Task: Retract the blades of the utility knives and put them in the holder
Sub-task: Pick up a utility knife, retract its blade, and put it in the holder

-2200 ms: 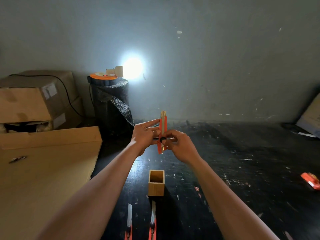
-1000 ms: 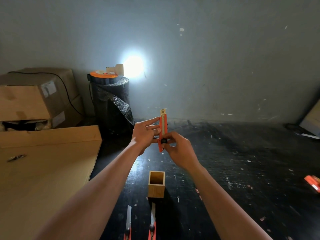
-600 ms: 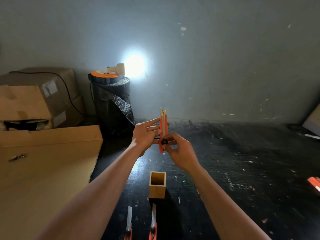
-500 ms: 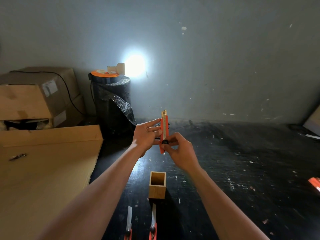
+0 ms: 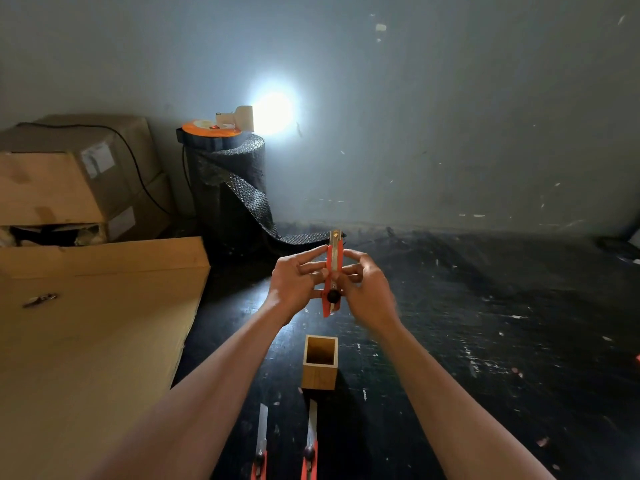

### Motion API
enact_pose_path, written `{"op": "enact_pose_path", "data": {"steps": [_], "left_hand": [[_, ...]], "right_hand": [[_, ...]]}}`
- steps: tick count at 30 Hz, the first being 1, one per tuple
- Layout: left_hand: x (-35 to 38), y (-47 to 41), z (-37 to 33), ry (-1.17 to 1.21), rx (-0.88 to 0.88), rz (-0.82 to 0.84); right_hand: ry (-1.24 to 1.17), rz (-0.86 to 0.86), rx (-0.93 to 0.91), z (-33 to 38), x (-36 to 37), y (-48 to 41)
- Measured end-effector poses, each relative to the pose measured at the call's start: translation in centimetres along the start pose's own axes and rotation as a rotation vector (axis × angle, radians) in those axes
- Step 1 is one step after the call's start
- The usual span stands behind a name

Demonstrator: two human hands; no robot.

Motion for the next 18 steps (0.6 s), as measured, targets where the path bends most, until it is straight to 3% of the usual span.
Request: {"op": "enact_pose_path", "data": {"steps": [4, 8, 13, 18], "left_hand": [[-0.7, -1.7, 2.9, -0.088, 0.010, -0.041], [-2.7, -3.6, 7.4, -0.394, 0.009, -0.151], [-3.2, -2.9, 12.5, -0.724, 0.058, -0.057], [-4.1, -2.2, 17.5, -0.875, -0.031, 0.030]], "right_hand": [[-0.021, 0.027, 0.020, -2.1, 1.1, -0.9], [0.036, 0.038, 0.096, -5.5, 2.1, -1.4], [0.130, 0.093, 0.168, -10.0, 3.8, -1.0], [0.226, 0.145, 0.229, -14.3, 5.3, -0.2]]}}
Point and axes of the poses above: each hand's wrist, its own y-axis away from the middle knuckle, its own x-axis out of the palm, z = x × y, the point moved 6 cm from there along -y, towards the middle knuckle, and after that the axes turned 13 degrees about -z, right-handed, at the moved point
